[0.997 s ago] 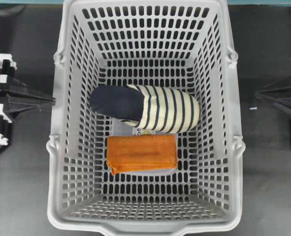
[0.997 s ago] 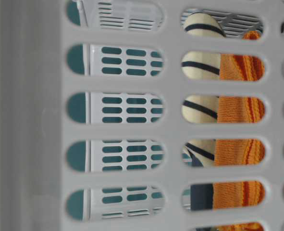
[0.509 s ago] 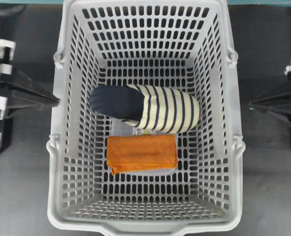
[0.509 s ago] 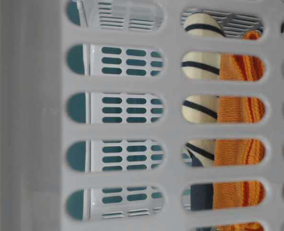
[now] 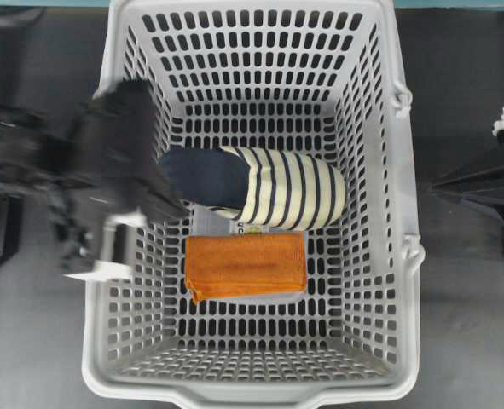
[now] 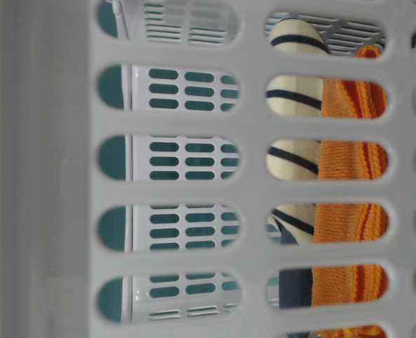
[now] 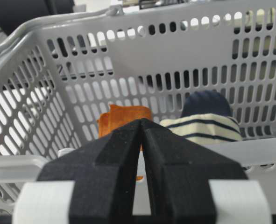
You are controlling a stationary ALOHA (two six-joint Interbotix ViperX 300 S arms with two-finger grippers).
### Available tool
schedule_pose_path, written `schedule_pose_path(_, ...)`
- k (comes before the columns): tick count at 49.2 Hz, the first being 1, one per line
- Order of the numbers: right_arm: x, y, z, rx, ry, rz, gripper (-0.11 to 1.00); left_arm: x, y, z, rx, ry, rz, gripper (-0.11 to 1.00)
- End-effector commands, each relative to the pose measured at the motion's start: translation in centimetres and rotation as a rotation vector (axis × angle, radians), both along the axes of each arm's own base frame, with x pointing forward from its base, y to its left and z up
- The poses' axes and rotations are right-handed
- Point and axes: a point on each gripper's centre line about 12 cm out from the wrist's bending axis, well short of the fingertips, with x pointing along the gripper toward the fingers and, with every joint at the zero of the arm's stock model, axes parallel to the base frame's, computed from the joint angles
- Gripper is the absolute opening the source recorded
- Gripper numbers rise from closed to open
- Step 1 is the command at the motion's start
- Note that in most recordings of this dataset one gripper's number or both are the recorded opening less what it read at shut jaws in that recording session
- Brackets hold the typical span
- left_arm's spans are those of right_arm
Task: Pick up the orange cloth from the shopping basket with the left arm.
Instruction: 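Move the left gripper into the basket above the orange cloth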
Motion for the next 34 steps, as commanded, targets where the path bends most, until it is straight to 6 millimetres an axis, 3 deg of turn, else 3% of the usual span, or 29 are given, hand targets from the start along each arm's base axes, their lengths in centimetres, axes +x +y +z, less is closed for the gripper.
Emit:
schedule_pose_path(1, 0.2, 0.1, 0.9, 0.007, -0.023, 0.002, -0.01, 1.9, -0.1, 0.5, 0.008, 0.044, 0.005, 0.00)
schedule_pose_path(12, 0.2, 0.1, 0.9, 0.007, -0.024, 0.002, -0.01, 4.9, -0.5, -1.0, 0.016, 0.143, 0.012, 0.05)
schedule_pose_path(26, 0.2, 0.0, 1.0, 0.007, -0.027, 0.000, -0.01, 7.6, -1.5, -4.5, -0.029, 0.231, 0.063, 0.81)
schedule_pose_path(29, 0.2, 0.0, 1.0, 0.007, -0.029, 0.000, -0.01, 7.8, -1.6, -5.7, -0.033, 0.262, 0.073, 0.89)
schedule_pose_path(34, 0.2, 0.1, 0.9, 0.007, -0.027, 0.002, -0.01, 8.2, -1.8, -7.9, -0.025, 0.314, 0.075, 0.90)
